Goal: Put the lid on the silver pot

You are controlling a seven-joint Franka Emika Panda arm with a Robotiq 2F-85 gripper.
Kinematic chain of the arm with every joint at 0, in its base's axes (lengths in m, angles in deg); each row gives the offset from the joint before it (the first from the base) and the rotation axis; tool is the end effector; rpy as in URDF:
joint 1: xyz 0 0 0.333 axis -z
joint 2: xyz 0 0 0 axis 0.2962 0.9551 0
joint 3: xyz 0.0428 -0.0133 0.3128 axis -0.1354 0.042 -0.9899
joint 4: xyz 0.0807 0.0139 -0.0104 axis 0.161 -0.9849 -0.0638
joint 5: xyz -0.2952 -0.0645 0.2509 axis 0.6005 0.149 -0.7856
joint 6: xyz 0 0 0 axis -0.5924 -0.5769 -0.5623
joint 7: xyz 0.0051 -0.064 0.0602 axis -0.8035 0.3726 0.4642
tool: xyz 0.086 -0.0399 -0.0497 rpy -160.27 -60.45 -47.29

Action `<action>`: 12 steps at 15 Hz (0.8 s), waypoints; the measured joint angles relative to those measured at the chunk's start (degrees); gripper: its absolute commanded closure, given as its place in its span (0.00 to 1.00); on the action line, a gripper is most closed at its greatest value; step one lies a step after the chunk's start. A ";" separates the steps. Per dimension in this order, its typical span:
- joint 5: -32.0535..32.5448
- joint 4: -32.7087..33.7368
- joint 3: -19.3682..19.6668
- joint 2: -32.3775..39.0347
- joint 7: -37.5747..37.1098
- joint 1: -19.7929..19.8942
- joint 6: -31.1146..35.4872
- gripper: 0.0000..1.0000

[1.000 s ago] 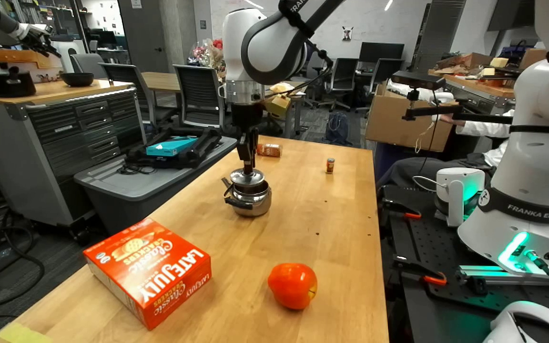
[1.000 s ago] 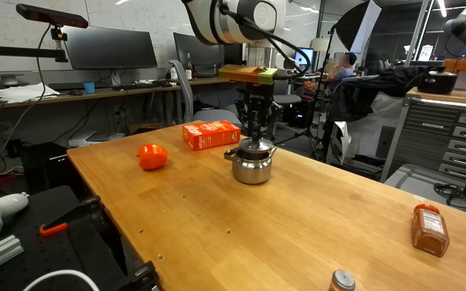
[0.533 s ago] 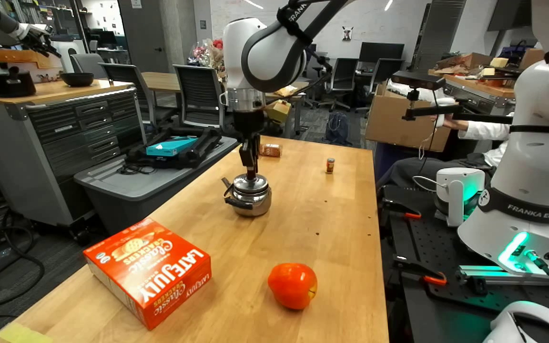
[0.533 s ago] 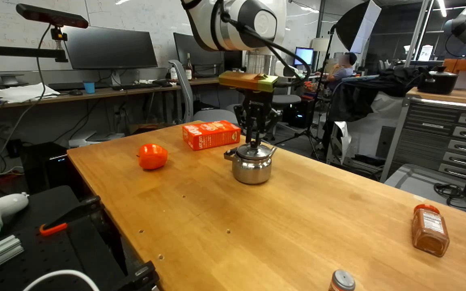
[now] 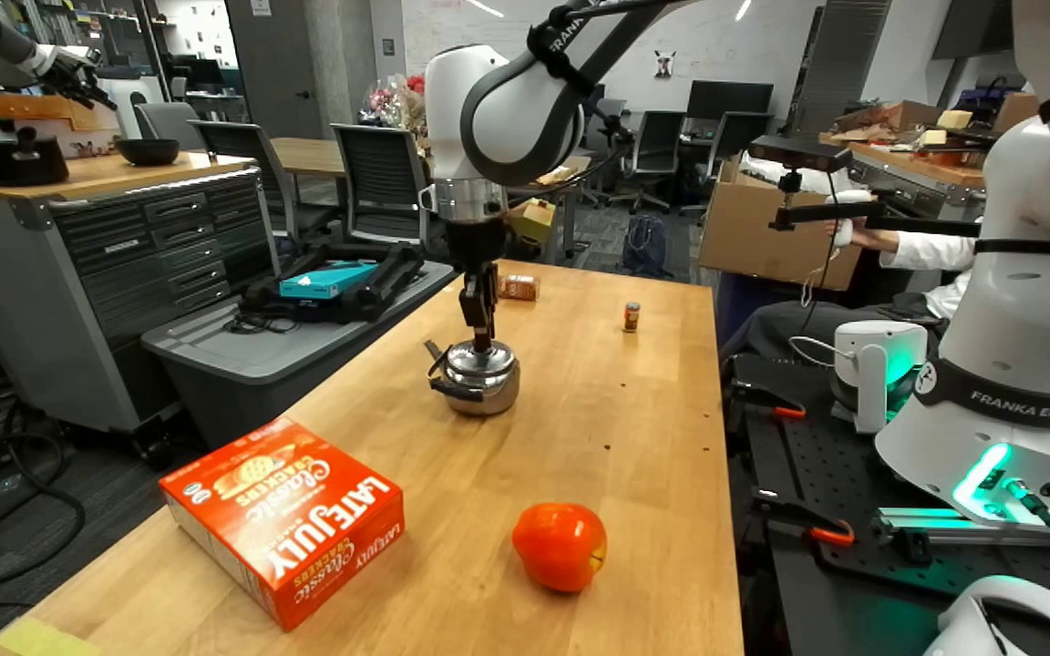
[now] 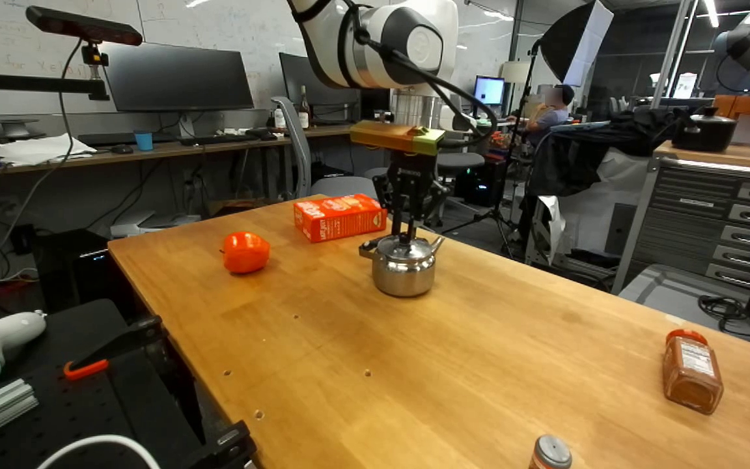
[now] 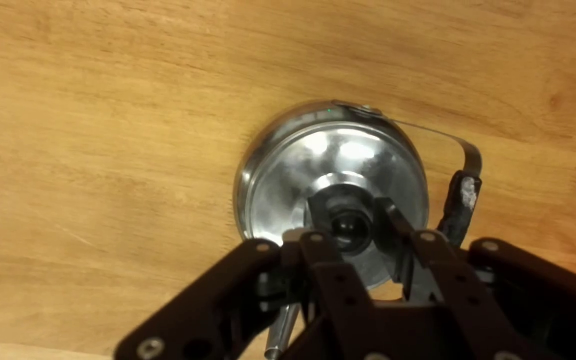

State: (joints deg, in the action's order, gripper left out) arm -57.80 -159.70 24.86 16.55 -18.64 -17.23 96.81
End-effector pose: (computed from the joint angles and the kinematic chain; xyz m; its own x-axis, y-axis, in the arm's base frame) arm 0.6000 0.0188 0.2361 0.9718 0.2223 -0.0791 0.2223 -0.9749 -0.0089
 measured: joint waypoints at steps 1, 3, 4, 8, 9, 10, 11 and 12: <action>0.00 0.00 0.00 0.00 0.08 0.00 -0.04 0.47; 0.00 0.01 0.00 0.01 0.20 0.00 -0.22 0.39; 0.00 -0.07 0.00 0.05 0.23 0.01 -0.33 0.30; 0.00 -0.26 0.00 -0.72 0.31 0.02 -0.24 0.01; 0.00 -0.55 0.00 -1.54 0.39 0.02 -0.18 0.00; 0.00 -1.11 0.00 -2.83 0.56 0.08 -0.15 0.00; 0.00 -1.97 0.00 -4.59 0.83 0.21 -0.14 0.00; -0.05 -3.13 0.00 -6.70 1.08 0.39 -0.14 0.00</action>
State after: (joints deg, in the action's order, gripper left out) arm -57.85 -162.83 24.86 9.85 -17.56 -16.85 96.67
